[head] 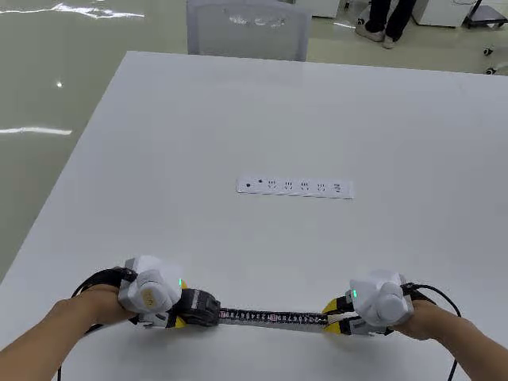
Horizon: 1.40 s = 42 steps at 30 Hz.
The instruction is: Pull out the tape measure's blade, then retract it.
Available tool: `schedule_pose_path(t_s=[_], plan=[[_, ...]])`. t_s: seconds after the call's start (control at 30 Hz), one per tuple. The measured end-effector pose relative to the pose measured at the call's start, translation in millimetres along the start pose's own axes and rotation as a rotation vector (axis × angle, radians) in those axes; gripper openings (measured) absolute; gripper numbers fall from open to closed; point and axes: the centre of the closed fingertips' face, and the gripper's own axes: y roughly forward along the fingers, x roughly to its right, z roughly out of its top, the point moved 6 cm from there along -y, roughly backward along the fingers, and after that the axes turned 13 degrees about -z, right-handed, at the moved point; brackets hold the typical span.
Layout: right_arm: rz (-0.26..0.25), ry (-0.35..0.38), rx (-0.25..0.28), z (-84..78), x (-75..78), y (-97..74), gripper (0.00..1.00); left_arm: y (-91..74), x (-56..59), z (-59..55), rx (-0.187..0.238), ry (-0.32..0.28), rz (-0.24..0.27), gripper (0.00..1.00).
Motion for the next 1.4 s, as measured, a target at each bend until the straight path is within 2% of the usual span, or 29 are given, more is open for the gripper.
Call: schedule_pose_path(t_s=[0.4,0.8,1.4], plan=[[-0.002,0.003,-0.006,-4.3,-0.2,-3.3,0.12,-1.7,1.8,3.0,0.002,-0.001,0.0,0.29],[-0.003,0.005,-0.01,-7.1,0.1,-6.6,0.12,2.3,-0.3,-2.1,0.0,-0.001,0.0,0.29],[-0.006,0.009,-0.02,-13.7,0.5,-11.5,0.12,2.8,-0.6,-1.9,0.0,0.0,-0.001,0.29]])
